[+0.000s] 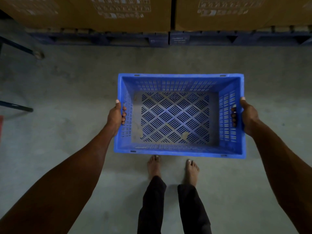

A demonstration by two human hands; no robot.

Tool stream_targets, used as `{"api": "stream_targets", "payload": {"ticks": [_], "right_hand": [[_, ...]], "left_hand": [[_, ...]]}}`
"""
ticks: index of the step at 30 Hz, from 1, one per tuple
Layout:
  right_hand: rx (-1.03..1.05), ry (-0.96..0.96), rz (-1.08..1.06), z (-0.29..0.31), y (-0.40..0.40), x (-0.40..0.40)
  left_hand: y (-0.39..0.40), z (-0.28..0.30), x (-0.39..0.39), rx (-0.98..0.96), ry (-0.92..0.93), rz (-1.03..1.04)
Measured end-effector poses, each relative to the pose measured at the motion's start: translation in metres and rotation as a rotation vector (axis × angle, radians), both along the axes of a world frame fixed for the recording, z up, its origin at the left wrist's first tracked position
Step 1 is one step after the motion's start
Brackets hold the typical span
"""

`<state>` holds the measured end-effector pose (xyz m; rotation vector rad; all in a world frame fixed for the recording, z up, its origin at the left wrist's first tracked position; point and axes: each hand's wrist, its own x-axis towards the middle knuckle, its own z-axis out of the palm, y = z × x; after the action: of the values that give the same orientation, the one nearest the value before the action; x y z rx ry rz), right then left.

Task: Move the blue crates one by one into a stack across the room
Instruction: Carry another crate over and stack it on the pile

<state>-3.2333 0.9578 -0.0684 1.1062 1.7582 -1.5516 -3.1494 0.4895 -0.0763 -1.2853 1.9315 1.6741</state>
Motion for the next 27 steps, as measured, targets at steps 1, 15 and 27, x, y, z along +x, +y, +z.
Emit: {"api": "stream_targets", "payload": {"ticks": [1,15,27], "right_hand": [[0.015,0.001,0.004,0.000,-0.001,-0.001],[0.053,0.047,-0.018,0.000,0.002,0.002],[-0.007,-0.017,-0.004,0.000,0.011,0.000]], "left_hand": [[0.000,0.000,0.000,0.004,-0.001,-0.001],[0.009,-0.008,-0.002,0.001,0.005,-0.002],[0.011,-0.007,-0.001,-0.087,0.025,-0.017]]}}
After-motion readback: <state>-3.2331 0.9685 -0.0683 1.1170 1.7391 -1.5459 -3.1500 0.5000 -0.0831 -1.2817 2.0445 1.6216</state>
